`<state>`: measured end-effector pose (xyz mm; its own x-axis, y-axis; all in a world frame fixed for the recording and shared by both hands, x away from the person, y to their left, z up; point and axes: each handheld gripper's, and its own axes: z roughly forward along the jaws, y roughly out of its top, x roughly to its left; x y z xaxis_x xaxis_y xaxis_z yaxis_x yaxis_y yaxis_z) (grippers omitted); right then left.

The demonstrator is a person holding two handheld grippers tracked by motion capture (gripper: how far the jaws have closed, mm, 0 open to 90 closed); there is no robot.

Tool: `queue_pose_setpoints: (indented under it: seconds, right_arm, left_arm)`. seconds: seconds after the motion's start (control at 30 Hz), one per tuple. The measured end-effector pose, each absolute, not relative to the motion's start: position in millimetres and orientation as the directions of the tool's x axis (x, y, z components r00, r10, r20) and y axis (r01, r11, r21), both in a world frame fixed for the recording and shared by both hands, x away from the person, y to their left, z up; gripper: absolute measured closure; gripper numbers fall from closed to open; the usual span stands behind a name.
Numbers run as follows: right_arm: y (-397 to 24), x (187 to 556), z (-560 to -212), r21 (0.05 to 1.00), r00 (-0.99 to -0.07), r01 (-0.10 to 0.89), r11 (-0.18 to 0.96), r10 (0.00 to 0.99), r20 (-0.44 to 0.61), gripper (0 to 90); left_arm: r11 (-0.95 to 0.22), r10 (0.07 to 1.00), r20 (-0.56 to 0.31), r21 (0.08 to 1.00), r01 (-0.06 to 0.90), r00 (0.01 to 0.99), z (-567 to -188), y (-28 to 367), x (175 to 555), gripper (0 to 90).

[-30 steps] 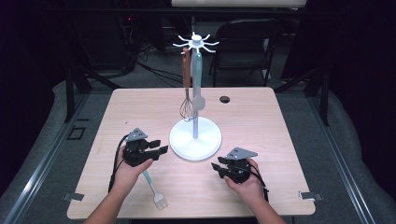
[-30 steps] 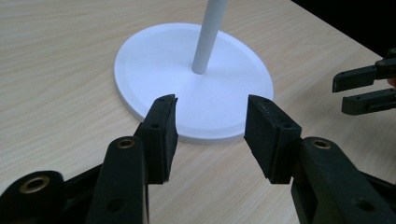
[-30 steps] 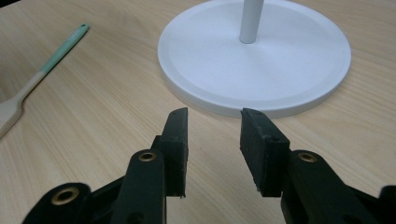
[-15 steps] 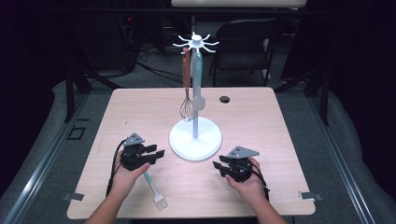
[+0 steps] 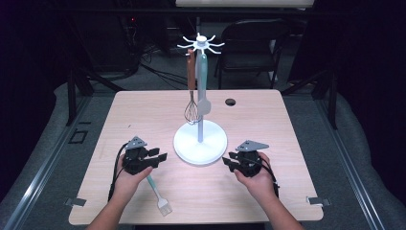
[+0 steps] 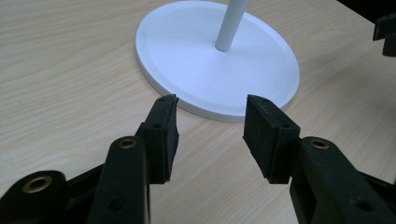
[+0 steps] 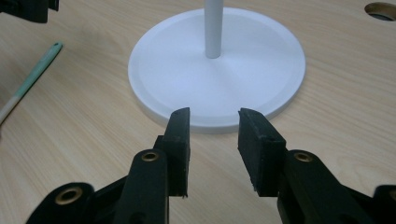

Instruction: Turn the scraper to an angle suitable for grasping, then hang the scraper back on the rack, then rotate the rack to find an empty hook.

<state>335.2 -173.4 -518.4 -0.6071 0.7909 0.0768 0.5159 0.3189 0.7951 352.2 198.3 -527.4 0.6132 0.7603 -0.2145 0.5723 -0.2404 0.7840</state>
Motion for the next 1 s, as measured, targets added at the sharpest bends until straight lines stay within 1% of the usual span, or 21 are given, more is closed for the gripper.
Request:
queue_pose_setpoints:
  seconds: [0.27, 0.7, 1.0]
  right_arm:
    - [-177.0, 343.2, -495.5, 0.811, -0.614, 0.475, 0.342, 0.788, 0.028, 67.3]
    - [-173.2, 356.9, -471.3, 0.823, -0.633, 0.443, 0.355, 0.774, 0.007, 74.2]
    - [-166.6, 370.9, -445.3, 0.831, -0.647, 0.412, 0.373, 0.762, -0.021, 76.2]
  left_arm:
    - [-0.244, 0.761, -0.211, 0.783, 0.572, 0.614, -528.3, 198.7, 352.9, 54.4]
    - [-0.241, 0.761, -0.213, 0.785, 0.571, 0.613, -528.4, 199.6, 353.2, 54.4]
    - [-0.236, 0.763, -0.215, 0.785, 0.572, 0.61, -528.0, 200.8, 353.5, 54.5]
